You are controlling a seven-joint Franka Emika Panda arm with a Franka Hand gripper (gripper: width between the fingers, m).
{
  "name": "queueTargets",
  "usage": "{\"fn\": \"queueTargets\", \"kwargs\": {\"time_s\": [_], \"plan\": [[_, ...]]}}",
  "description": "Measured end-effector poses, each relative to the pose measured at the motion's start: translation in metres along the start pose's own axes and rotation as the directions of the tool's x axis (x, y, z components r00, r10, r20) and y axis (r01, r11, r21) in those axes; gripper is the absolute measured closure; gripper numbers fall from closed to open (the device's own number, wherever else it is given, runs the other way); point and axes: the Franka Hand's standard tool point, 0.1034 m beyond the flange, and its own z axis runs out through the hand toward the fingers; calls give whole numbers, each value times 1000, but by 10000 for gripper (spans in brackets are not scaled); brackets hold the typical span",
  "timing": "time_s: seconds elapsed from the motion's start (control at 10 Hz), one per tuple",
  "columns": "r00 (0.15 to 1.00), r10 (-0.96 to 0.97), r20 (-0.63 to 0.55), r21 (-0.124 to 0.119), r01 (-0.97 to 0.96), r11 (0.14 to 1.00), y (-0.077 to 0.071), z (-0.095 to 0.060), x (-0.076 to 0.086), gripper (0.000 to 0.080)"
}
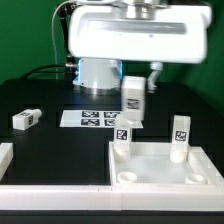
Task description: Assemble square table
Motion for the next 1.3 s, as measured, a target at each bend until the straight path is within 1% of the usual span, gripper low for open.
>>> {"fn": "queueTargets", "kwargs": {"time_s": [0.1,0.2,0.3,0.4,0.7,0.8,0.9,1.0,1.3], "plan": [[997,10,-81,24,-8,1000,-16,8,-8,509],[992,33,-121,42,-28,999,-27,17,-21,509],[989,30,-142,48,-23,999,-29,21,-30,509],[977,24,-213,71,-9,997,-34,19,-26,509],[977,16,-210,70,-1,998,-36,22,-29,509],[975,-8,-224,71,25,997,-49,26,-31,509],[970,-50,-236,60,66,996,-63,29,-29,509],[964,-91,-248,41,105,994,-68,31,-25,509],[964,-94,-247,37,106,994,-67,32,-26,509]]}}
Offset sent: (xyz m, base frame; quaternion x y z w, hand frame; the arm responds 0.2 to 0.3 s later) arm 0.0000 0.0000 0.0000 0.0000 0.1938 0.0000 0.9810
